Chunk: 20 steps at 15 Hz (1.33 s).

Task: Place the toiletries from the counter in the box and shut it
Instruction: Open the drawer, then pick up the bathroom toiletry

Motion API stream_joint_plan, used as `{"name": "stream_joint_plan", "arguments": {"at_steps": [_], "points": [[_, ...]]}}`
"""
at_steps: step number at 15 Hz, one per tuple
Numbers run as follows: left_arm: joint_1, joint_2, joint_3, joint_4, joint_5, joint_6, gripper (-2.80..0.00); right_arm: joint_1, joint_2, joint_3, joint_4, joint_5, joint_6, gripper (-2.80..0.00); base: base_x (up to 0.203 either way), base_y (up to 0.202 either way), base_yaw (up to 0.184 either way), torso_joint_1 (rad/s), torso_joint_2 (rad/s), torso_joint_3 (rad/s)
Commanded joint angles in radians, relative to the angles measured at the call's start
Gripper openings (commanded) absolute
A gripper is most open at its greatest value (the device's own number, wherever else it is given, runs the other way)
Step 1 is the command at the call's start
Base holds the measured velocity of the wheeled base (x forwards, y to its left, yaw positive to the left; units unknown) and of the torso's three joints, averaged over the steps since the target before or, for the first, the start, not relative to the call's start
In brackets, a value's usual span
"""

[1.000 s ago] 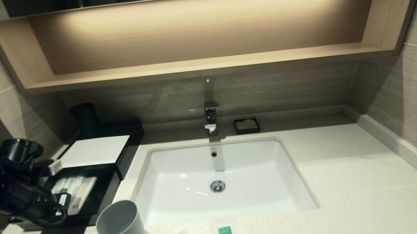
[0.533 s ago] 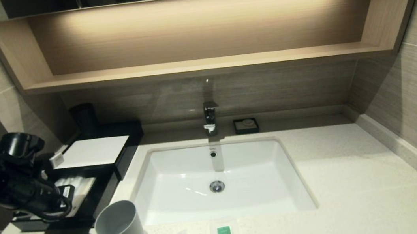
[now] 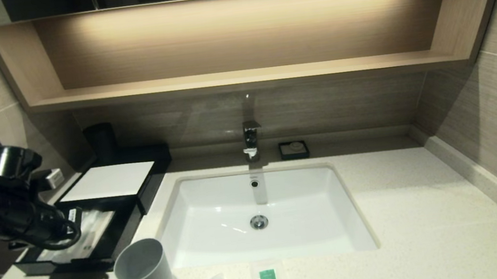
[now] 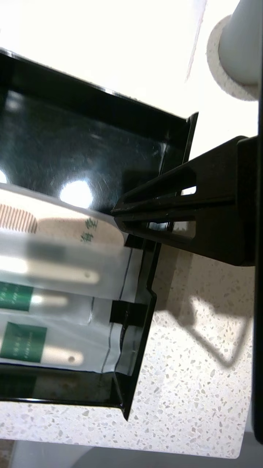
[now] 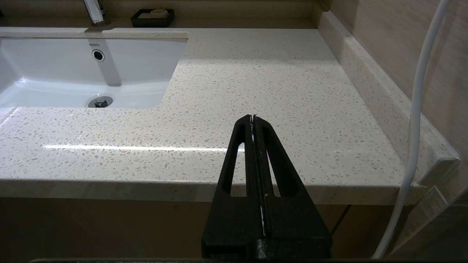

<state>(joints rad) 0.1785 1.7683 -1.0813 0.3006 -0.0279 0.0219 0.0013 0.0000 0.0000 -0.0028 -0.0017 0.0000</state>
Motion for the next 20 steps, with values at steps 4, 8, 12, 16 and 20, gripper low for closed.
{"name": "stream_joint_plan", "arguments": {"at_steps": [4, 8, 12, 16, 20], "points": [[0.005, -0.037, -0.015, 0.0, 0.0, -0.02, -2.8, 0.0, 0.0, 0.002, 0.0, 0.0, 0.0, -2.8, 0.0, 0.0, 0.0, 0.0, 0.0, 0.0], [0.006, -0.055, -0.029, 0.0, 0.0, -0.053, -2.8, 0.0, 0.0, 0.001, 0.0, 0.0, 0.0, -2.8, 0.0, 0.0, 0.0, 0.0, 0.0, 0.0], [0.007, -0.092, -0.037, -0.016, 0.0, -0.103, -2.8, 0.0, 0.0, 0.0, 0.0, 0.0, 0.0, -2.8, 0.0, 0.0, 0.0, 0.0, 0.0, 0.0], [0.007, -0.141, -0.024, -0.044, 0.002, -0.178, -2.8, 0.0, -0.001, 0.0, 0.0, 0.0, 0.0, -2.8, 0.0, 0.0, 0.0, 0.0, 0.0, 0.0], [-0.002, -0.194, -0.033, -0.06, -0.003, -0.204, -2.8, 0.0, 0.0, 0.002, 0.0, 0.0, 0.0, -2.8, 0.0, 0.0, 0.0, 0.0, 0.0, 0.0]]}}
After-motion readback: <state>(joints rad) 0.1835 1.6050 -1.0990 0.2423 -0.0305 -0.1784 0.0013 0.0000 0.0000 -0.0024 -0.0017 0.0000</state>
